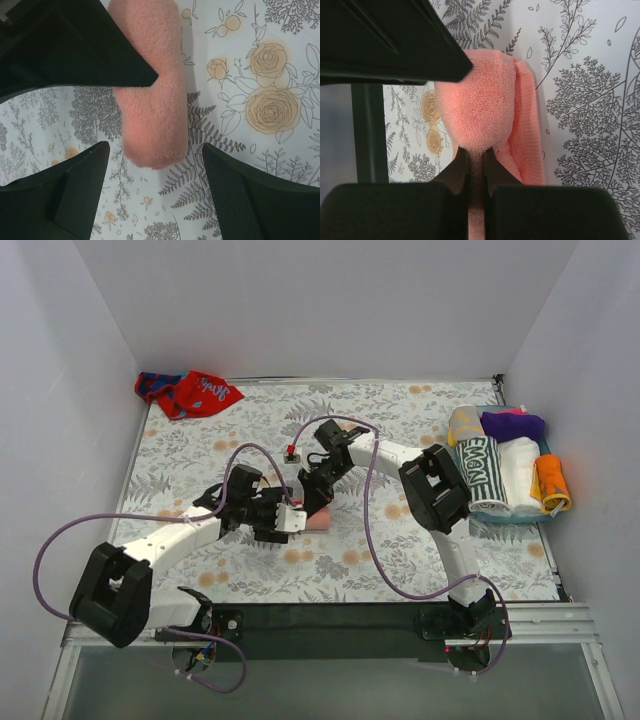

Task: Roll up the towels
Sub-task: Roll the towel, then place the rolled towel into the container, then move the towel to the center of the board

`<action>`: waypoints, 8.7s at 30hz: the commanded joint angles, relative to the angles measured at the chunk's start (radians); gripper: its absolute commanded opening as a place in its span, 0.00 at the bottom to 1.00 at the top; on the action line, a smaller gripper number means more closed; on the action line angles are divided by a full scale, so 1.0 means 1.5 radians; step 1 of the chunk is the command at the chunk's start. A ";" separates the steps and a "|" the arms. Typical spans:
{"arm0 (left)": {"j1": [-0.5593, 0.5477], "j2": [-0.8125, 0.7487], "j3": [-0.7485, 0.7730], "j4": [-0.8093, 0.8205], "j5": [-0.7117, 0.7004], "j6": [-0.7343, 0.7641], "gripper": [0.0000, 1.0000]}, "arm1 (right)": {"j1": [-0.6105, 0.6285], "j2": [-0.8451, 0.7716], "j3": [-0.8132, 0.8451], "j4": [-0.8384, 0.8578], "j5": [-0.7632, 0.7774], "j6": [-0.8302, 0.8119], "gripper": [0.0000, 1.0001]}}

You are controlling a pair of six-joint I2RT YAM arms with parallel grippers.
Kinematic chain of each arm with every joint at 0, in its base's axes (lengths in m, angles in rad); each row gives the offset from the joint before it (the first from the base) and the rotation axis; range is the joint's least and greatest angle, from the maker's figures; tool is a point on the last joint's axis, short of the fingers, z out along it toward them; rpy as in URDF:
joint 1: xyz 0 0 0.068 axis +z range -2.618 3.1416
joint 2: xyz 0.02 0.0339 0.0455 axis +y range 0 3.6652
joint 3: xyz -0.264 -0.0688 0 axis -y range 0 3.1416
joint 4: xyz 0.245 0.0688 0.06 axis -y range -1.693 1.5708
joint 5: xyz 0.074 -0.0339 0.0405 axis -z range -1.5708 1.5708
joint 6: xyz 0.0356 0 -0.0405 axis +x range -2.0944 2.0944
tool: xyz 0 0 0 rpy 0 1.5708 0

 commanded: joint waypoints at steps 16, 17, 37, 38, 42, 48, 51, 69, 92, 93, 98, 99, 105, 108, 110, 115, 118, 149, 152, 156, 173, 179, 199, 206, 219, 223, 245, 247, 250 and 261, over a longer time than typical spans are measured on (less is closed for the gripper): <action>-0.035 0.199 0.098 -0.089 0.000 -0.013 0.13 | -0.042 -0.058 -0.061 -0.043 0.108 -0.001 0.43; -0.033 0.202 0.100 -0.105 0.009 -0.012 0.12 | -0.055 -0.078 -0.077 -0.031 0.114 0.006 0.50; -0.007 0.459 0.311 -0.380 0.137 0.015 0.06 | 0.061 -0.532 -0.338 0.161 0.471 0.005 0.60; -0.006 0.468 0.319 -0.386 0.140 0.016 0.06 | 0.080 -0.540 -0.351 0.171 0.486 -0.004 0.59; 0.000 0.510 0.347 -0.410 0.145 0.025 0.06 | 0.170 -0.575 -0.400 0.198 0.555 -0.014 0.55; 0.010 0.542 0.378 -0.446 0.162 0.046 0.06 | 0.221 -0.545 -0.427 0.235 0.592 -0.032 0.59; 0.011 0.555 0.388 -0.449 0.166 0.049 0.06 | 0.232 -0.511 -0.436 0.269 0.592 -0.040 0.65; 0.040 0.625 0.458 -0.528 0.222 0.100 0.06 | 0.254 -0.396 -0.471 0.374 0.600 -0.089 0.72; 0.097 0.749 0.586 -0.650 0.281 0.176 0.15 | 0.256 -0.320 -0.498 0.395 0.561 -0.149 0.51; 0.097 0.751 0.588 -0.651 0.284 0.175 0.16 | 0.255 -0.311 -0.498 0.394 0.560 -0.150 0.45; 0.109 0.735 0.584 -0.650 0.296 0.171 0.34 | 0.244 -0.291 -0.492 0.377 0.540 -0.142 0.01; 0.115 0.724 0.580 -0.645 0.302 0.167 0.42 | 0.236 -0.295 -0.488 0.367 0.529 -0.136 0.01; 0.196 0.622 0.560 -0.611 0.333 0.142 0.66 | 0.203 -0.325 -0.458 0.278 0.440 -0.066 0.01; 0.234 0.585 0.561 -0.610 0.341 0.129 0.79 | 0.182 -0.337 -0.441 0.242 0.402 -0.017 0.01; 0.259 0.536 0.557 -0.592 0.351 0.104 0.80 | 0.165 -0.345 -0.431 0.218 0.362 0.012 0.01; 0.278 0.405 0.505 -0.507 0.341 0.009 0.80 | 0.082 -0.389 -0.388 0.165 0.272 0.088 0.01; 0.277 0.308 0.474 -0.449 0.330 -0.062 0.90 | 0.022 -0.430 -0.361 0.125 0.240 0.110 0.01; 0.238 0.018 0.377 -0.319 0.141 -0.402 0.98 | -0.844 -0.500 -0.132 -0.098 0.499 -0.121 0.01; 0.238 0.028 0.389 -0.338 0.134 -0.394 0.98 | -0.844 -0.473 -0.156 -0.059 0.503 -0.119 0.01; 0.238 0.034 0.394 -0.349 0.122 -0.383 0.98 | -0.842 -0.442 -0.175 -0.024 0.483 -0.115 0.01; 0.238 0.063 0.397 -0.364 0.106 -0.372 0.98 | -0.747 -0.380 -0.246 0.011 0.498 -0.039 0.36; 0.239 0.063 0.393 -0.371 0.108 -0.365 0.98 | -0.747 -0.411 -0.242 0.000 0.510 -0.043 0.57; 0.239 0.108 0.453 -0.230 -0.082 -0.472 0.98 | -0.744 -0.474 -0.047 -0.159 0.479 -0.086 0.92; 0.263 0.295 0.584 -0.154 -0.232 -0.476 0.94 | -0.626 -0.498 -0.010 -0.219 0.430 -0.092 0.99; 0.375 0.711 0.950 -0.098 -0.193 -0.489 0.74 | -0.463 -0.456 0.076 -0.242 0.367 0.007 0.99; 0.388 0.786 1.005 -0.076 -0.176 -0.497 0.74 | -0.463 -0.452 0.064 -0.241 0.368 0.002 0.98; 0.351 0.635 0.696 -0.156 0.019 -0.387 0.00 | -0.462 -0.472 -0.009 -0.244 0.308 -0.013 0.98; 0.293 0.514 0.604 -0.151 0.021 -0.357 0.00 | -0.462 -0.477 -0.022 -0.243 0.296 -0.014 0.98; 0.215 0.424 0.479 -0.182 0.037 -0.362 0.00 | -0.463 -0.477 -0.036 -0.243 0.282 -0.012 0.98; -0.017 0.276 0.441 -0.299 0.242 -0.401 0.43 | -0.444 -0.431 -0.037 -0.241 0.244 -0.004 0.97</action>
